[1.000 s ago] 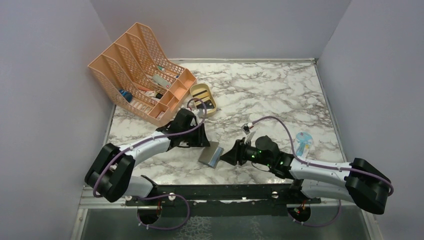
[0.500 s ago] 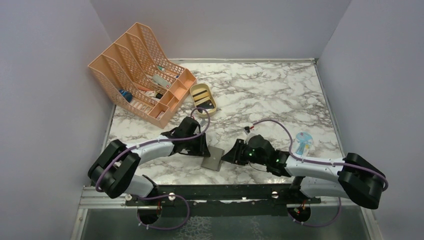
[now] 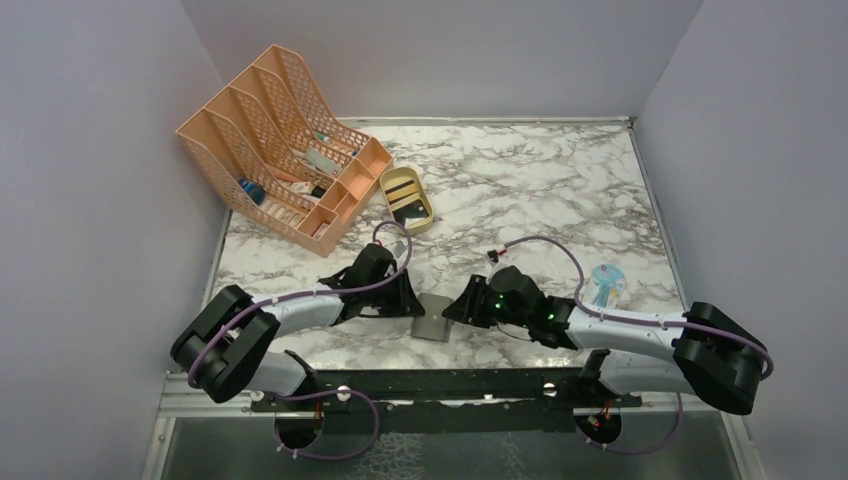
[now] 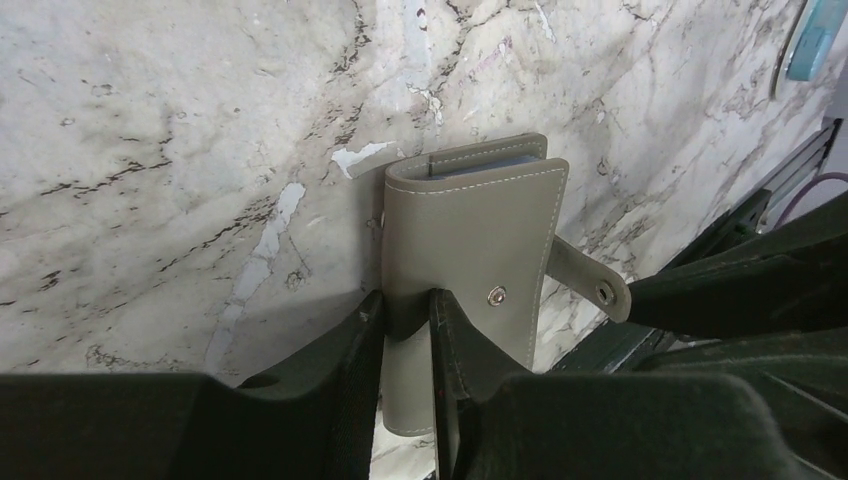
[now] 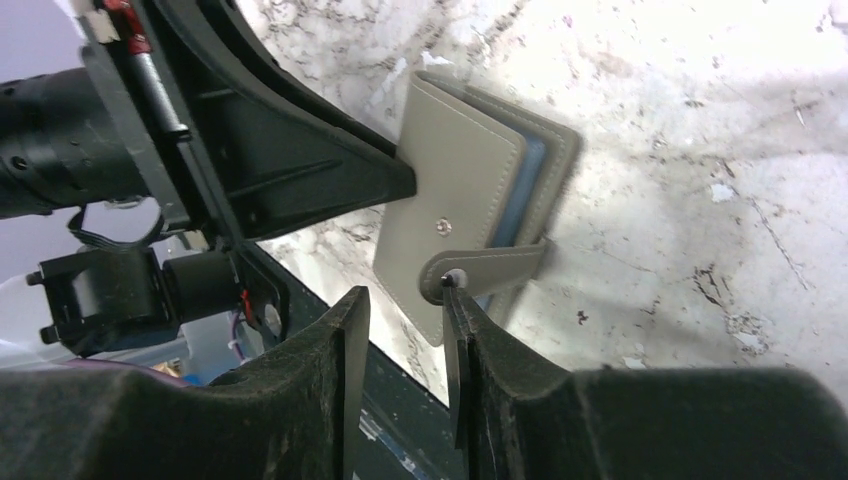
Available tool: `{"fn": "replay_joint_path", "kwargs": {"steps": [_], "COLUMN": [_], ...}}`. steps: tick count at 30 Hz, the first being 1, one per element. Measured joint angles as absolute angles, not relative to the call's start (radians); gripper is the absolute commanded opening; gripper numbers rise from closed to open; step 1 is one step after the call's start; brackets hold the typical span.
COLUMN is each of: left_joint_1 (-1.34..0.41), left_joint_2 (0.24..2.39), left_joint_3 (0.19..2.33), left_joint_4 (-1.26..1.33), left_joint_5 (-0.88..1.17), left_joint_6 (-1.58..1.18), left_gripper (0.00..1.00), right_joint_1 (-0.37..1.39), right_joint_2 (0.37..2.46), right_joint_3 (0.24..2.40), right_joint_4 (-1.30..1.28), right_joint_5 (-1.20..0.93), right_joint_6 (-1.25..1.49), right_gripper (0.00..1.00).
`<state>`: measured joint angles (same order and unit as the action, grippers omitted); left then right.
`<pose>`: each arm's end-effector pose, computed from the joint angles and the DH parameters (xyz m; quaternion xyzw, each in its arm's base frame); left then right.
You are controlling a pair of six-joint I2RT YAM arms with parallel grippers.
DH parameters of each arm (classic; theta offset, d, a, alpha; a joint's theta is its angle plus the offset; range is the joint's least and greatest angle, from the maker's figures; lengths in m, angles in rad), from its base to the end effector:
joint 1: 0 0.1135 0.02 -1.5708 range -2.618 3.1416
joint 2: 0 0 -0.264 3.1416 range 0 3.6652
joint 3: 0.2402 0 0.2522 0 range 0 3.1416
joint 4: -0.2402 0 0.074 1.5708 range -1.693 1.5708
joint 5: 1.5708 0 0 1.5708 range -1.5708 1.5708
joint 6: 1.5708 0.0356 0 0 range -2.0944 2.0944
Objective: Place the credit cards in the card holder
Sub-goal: Close the card holder at the center of the board.
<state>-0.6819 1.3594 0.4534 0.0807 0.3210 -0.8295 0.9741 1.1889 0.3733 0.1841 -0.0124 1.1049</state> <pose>0.1762 -0.1575 0.1366 -0.0097 0.9211 -0.3549 0.1596 0.1242 0.1836 0.1565 0.0555 0.8900 0.3930 0.2245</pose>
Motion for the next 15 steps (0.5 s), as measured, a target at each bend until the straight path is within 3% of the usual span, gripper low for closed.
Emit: {"fn": "replay_joint_path", "kwargs": {"steps": [15], "left_joint_1": [-0.691], "left_joint_2": [1.378], "left_joint_3": [0.440], "left_joint_4": [0.144], "left_joint_5": [0.321], "left_joint_6": [-0.862], "left_gripper": [0.23], "right_joint_1": [0.974], "right_joint_2": [1.152], "right_joint_3": [0.440], "right_joint_4": [0.015], "right_joint_5": [0.080], "right_joint_6": [1.002], "right_gripper": [0.31]}}
